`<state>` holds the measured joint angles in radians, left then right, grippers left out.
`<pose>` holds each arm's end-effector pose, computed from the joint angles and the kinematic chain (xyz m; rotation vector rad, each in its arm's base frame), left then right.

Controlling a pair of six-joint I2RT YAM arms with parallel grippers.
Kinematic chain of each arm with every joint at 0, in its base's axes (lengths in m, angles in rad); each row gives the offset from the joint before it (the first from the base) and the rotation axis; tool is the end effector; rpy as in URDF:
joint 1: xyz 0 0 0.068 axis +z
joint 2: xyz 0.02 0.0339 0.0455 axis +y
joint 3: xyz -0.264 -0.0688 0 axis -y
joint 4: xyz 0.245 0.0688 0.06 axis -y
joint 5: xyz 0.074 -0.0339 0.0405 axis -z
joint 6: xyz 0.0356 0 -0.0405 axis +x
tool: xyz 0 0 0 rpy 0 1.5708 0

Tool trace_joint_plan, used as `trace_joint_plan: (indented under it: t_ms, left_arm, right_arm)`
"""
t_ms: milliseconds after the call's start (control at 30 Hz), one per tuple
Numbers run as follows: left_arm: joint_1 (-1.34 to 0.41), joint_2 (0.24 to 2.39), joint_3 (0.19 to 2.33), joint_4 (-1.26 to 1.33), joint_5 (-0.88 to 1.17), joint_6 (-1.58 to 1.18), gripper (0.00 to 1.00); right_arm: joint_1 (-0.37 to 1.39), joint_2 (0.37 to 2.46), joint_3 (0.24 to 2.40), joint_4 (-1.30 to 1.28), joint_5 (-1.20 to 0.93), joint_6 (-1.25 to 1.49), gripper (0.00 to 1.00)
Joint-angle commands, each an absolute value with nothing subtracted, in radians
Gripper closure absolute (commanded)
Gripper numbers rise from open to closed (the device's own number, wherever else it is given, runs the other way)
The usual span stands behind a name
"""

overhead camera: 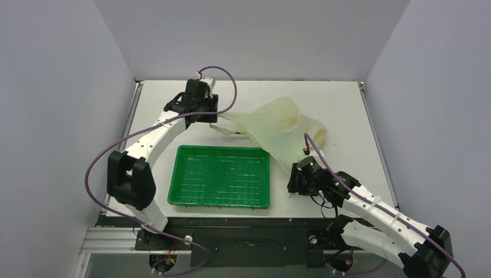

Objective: Take the fake fruits out of the plastic bag
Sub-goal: Adjust the plastic bag at the center of the board.

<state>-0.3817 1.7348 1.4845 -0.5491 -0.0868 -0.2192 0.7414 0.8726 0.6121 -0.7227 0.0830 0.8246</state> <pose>0.3646 -0.1430 0.2929 0.1509 2.3695 -0.1868 0.1223 0.1080 0.2195 0.1422 2.6231 0.4833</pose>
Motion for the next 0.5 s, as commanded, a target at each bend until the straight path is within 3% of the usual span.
trace_joint_plan:
  t_ms: [0,167,367,467]
  left_arm:
    - [-0.373,1.561,1.409,-0.541,-0.007,-0.283,0.55]
    - [-0.354,1.470,1.394,-0.539,0.092,-0.294,0.54]
    - [-0.351,1.415,1.351,-0.508,0.176,-0.341,0.54]
    - [-0.351,1.322,1.229,-0.425,0.290,-0.411,0.53]
  right_arm:
    - [0.754,0.866,0.729,-0.846,0.209,0.795,0.46]
    - [0.790,0.874,0.897,-0.984,0.303,0.752,0.20]
    - [0.910,0.972,1.135,-1.079,0.435,0.606,0.17]
    - [0.972,1.080,1.229,-1.089,0.526,0.501,0.16]
